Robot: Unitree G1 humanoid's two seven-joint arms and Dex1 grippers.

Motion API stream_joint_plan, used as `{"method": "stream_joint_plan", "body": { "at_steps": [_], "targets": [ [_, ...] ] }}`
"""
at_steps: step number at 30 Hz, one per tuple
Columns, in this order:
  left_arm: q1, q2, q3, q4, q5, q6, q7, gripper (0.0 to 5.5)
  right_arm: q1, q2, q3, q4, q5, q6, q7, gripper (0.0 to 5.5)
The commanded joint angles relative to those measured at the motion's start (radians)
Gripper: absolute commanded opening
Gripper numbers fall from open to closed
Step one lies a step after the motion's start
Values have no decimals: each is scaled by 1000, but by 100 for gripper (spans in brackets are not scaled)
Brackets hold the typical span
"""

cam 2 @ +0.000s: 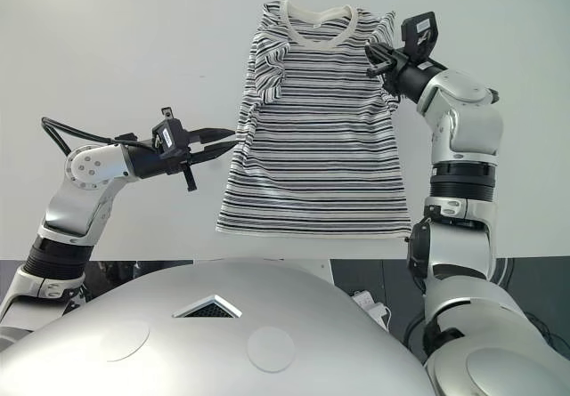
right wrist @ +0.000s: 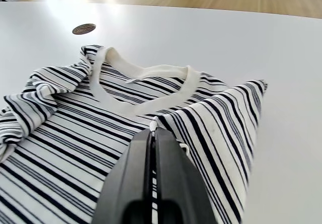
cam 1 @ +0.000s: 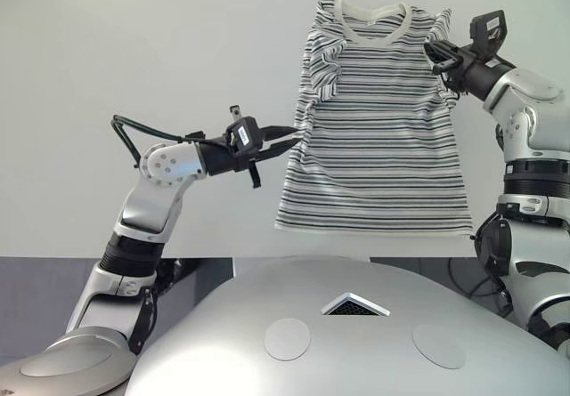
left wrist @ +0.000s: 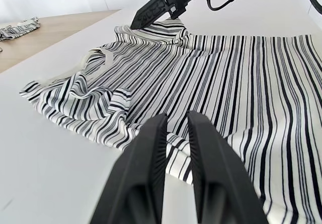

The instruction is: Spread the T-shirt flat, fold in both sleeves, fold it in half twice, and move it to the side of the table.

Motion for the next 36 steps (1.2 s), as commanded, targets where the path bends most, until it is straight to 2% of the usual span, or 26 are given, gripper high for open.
{"method": "stream_joint_plan", "body": {
  "at_steps": [1,5,9,16,20,24,27,30,32,35,36],
  "targets": [
    [-16,-4,-9,11,19,4,14,76,2,7,44,7,-49,-22,-28,3],
    [-21,-8,-15,19,18,2,20,76,-10,31,92,52,-108,-82,-61,3],
    [-30,-11,-19,29,18,2,21,76,-12,48,113,86,-152,-148,-92,86],
    [-36,-21,-29,48,24,-4,23,76,12,89,119,-14,-63,-56,-13,221],
    [-40,-26,-35,52,27,-4,23,76,60,97,179,-155,1,51,83,226],
    [-42,-30,-39,52,32,-5,24,76,106,57,166,-330,52,134,111,226],
    [-41,-33,-29,52,37,-15,29,76,149,-5,85,-461,88,177,100,226],
    [-45,-40,18,56,38,-52,60,76,223,-87,-65,-556,139,192,107,226],
    [-40,-33,59,52,44,-98,84,76,298,-144,-204,-578,169,146,135,226],
    [-13,-4,125,49,76,-194,119,76,317,-172,-417,-432,191,-16,133,226],
    [3,15,143,72,130,-260,148,76,325,-185,-442,-356,169,-95,141,226]
  ]
}}
